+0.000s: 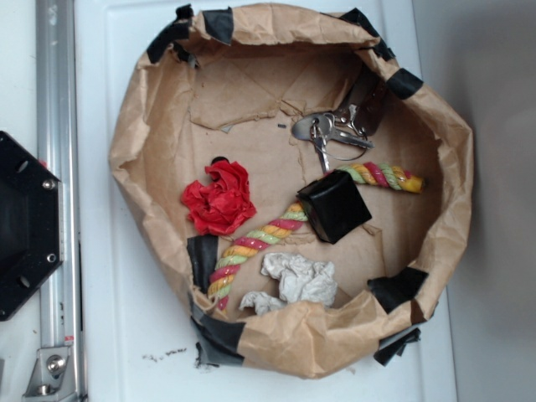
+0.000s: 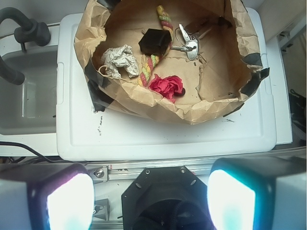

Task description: Grab the black box.

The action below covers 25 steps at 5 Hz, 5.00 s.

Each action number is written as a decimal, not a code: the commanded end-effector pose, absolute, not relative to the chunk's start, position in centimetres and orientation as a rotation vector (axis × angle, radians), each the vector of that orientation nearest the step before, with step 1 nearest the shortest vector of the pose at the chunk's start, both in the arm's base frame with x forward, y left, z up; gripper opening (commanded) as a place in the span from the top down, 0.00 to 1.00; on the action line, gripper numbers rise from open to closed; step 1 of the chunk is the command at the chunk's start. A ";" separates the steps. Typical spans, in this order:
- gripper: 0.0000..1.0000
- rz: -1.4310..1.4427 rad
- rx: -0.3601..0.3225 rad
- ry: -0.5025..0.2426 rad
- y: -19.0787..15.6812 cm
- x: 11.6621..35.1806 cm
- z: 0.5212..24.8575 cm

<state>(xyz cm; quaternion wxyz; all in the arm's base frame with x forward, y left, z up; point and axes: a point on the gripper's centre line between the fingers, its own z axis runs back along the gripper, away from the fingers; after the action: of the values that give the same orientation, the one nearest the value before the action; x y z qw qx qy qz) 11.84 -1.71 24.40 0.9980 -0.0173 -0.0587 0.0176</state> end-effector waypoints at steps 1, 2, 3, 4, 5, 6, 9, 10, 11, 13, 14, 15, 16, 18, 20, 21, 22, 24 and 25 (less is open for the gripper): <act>0.00 0.035 -0.035 -0.118 -1.7 11.8 24.4; 0.00 0.060 0.126 -0.164 -0.2 16.8 23.8; 0.00 -0.030 0.179 -0.224 0.5 21.9 24.9; 0.00 -0.256 0.079 -0.231 -0.1 26.3 23.7; 0.00 -0.520 0.189 -0.238 -0.9 27.7 21.9; 0.00 -0.741 0.115 -0.180 -0.4 28.1 20.1; 0.00 -0.868 -0.132 -0.118 1.5 27.0 13.0; 0.00 -0.868 -0.132 -0.118 1.5 27.0 13.0; 0.00 -0.868 -0.132 -0.118 1.5 27.0 13.0; 0.00 -0.868 -0.132 -0.118 1.5 27.0 13.0; 0.00 -0.856 -0.110 -0.075 0.5 28.5 10.8; 0.00 -0.865 -0.154 -0.068 -0.3 29.5 9.1; 0.00 -0.882 -0.161 -0.072 -1.1 30.5 7.8; 0.00 -0.945 -0.174 -0.137 -3.0 31.0 5.8; 0.00 -0.982 -0.156 -0.006 -3.7 30.3 3.1; 0.00 -0.965 -0.163 0.054 -3.2 30.2 2.0; 1.00 -0.953 -0.164 0.069 -3.3 29.4 2.6; 1.00 -0.855 -0.099 0.005 -2.3 27.0 9.1; 1.00 -0.638 -0.129 -0.070 -1.1 25.3 14.1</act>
<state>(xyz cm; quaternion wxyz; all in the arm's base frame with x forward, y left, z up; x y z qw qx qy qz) 25.78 0.28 12.66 0.9454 -0.0726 -0.0090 -0.3175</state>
